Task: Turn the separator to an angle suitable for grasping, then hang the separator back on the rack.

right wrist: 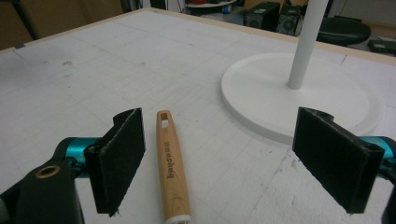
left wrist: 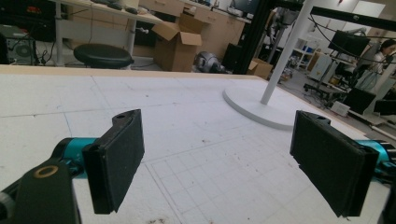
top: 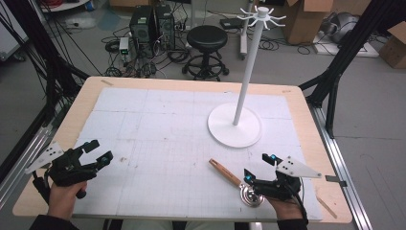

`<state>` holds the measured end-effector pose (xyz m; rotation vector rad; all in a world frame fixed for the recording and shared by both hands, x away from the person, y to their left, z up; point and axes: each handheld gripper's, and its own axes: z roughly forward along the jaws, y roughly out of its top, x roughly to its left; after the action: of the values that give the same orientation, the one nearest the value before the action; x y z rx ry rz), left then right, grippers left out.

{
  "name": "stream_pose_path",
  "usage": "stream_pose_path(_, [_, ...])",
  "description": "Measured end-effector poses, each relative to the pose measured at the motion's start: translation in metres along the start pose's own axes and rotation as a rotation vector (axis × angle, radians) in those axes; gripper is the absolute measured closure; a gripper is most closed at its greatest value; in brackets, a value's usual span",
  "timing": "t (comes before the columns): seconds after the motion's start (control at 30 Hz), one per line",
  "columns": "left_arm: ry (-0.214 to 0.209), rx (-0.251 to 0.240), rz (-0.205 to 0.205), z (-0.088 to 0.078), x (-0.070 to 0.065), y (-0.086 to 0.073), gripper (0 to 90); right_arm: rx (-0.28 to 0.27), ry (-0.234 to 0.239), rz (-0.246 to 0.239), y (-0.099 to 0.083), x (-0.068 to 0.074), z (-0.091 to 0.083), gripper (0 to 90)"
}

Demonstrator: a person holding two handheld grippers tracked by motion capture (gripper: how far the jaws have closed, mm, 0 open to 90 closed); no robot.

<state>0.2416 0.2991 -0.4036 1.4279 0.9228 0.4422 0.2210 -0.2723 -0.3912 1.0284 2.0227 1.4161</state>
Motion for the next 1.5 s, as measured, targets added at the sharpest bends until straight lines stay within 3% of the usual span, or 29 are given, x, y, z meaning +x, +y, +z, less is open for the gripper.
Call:
stream_pose_path(0.43, [0.000, 0.001, 0.011, 0.002, -0.002, 0.000, 18.0, -0.018, 0.008, 0.016, 0.000, -0.003, -0.003, 16.2])
stream_pose_path(0.63, [-0.011, 0.006, 0.011, 0.002, -0.002, 0.000, 18.0, -0.010, 0.016, 0.020, 0.004, 0.000, 0.003, 16.2])
stream_pose_path(0.77, [-0.015, 0.012, 0.016, 0.003, -0.003, 0.000, 18.0, 0.026, 0.056, 0.017, 0.006, 0.005, 0.010, 16.5])
stream_pose_path(1.17, [-0.016, 0.032, 0.036, 0.006, -0.008, -0.001, 18.0, 0.102, 0.108, -0.028, 0.010, 0.019, 0.038, 16.4])
stream_pose_path(1.5, [-0.018, 0.035, 0.035, 0.006, -0.007, -0.002, 18.0, 0.220, 0.114, -0.051, 0.004, 0.023, 0.065, 19.6])
